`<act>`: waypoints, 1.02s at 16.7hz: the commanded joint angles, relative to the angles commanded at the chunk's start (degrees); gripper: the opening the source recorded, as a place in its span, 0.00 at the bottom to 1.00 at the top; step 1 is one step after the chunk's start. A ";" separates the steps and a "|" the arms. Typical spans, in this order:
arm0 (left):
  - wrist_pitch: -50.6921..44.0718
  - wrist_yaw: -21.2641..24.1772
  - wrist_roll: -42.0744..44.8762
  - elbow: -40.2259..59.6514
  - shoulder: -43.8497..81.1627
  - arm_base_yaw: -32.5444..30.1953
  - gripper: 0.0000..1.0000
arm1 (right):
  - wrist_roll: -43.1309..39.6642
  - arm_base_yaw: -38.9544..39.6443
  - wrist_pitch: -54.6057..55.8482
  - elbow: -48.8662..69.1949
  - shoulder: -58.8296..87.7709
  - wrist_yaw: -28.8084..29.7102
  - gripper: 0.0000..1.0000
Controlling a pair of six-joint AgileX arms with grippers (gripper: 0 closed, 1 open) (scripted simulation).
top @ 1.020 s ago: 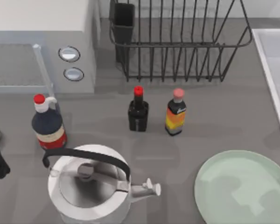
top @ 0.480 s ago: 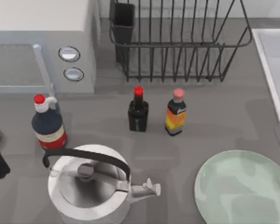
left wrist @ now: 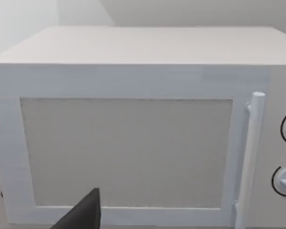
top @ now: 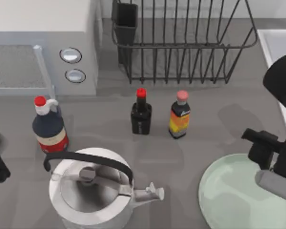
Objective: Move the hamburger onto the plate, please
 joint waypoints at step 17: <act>0.00 0.00 0.00 0.00 0.00 0.00 1.00 | -23.92 7.74 4.48 -1.20 2.14 -0.03 0.00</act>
